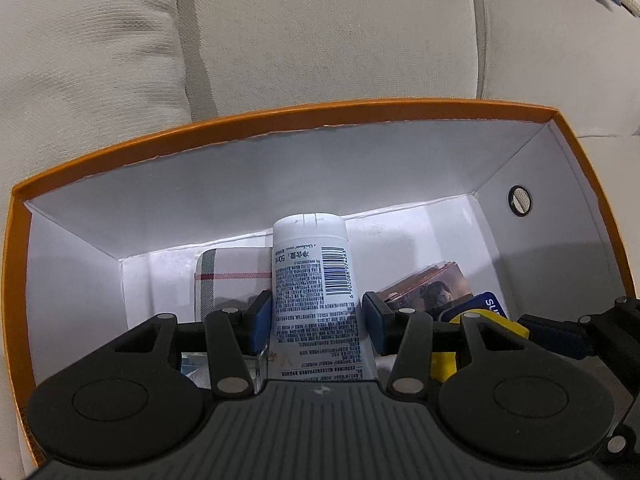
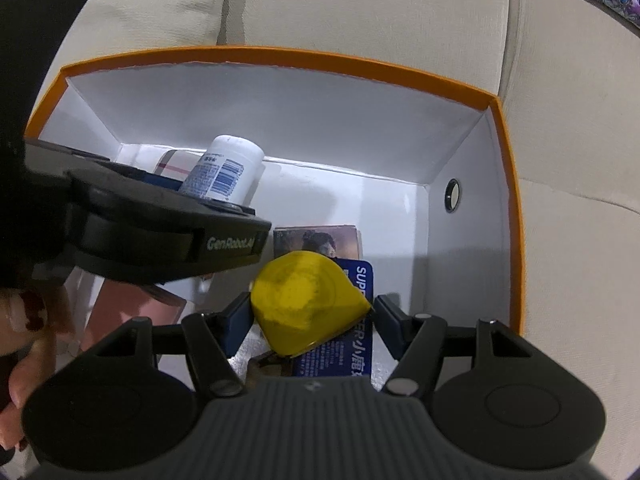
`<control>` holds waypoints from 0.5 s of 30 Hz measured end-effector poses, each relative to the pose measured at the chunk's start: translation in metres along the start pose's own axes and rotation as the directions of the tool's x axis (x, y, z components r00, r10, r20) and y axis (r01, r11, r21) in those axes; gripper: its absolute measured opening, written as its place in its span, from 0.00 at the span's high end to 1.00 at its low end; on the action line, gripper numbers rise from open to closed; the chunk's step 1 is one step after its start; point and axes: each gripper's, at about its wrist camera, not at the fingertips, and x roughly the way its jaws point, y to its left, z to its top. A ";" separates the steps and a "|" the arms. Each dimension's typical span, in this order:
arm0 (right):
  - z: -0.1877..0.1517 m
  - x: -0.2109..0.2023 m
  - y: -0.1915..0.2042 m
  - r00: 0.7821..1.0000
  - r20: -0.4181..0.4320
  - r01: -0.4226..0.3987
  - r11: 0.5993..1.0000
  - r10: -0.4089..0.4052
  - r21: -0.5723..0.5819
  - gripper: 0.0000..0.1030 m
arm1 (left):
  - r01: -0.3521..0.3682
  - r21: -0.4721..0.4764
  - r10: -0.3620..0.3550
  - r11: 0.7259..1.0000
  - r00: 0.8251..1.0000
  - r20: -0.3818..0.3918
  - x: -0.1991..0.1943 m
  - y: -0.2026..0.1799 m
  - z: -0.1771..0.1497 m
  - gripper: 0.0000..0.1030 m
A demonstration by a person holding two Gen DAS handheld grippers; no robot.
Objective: Organize rigid objects
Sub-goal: 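Lower the white tube and tape measure into the orange box and release both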
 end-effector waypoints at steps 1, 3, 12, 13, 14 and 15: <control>0.001 0.000 0.000 1.000 -0.001 0.000 1.000 0.000 -0.001 0.35 | -0.002 0.001 0.002 1.000 1.000 -0.002 0.001 -0.001 0.001 0.47; 0.002 0.001 0.000 1.000 -0.002 0.006 1.000 -0.006 -0.007 0.35 | -0.006 0.007 0.006 1.000 1.000 -0.005 0.002 -0.003 0.002 0.47; 0.003 -0.001 -0.001 1.000 -0.001 0.014 1.000 -0.014 -0.007 0.35 | -0.029 0.043 0.030 0.999 1.000 -0.009 0.006 -0.012 0.003 0.46; 0.003 -0.001 -0.001 1.000 0.001 0.013 1.000 -0.013 -0.007 0.35 | -0.028 0.046 0.028 0.999 1.000 -0.008 0.006 -0.012 0.003 0.46; 0.003 -0.002 -0.001 1.000 0.001 0.015 1.000 -0.015 -0.007 0.35 | -0.025 0.048 0.025 0.999 1.000 -0.006 0.005 -0.012 0.003 0.46; 0.003 -0.002 -0.001 1.000 0.001 0.014 1.000 -0.014 -0.008 0.35 | -0.021 0.048 0.021 0.999 1.000 -0.006 0.005 -0.012 0.002 0.46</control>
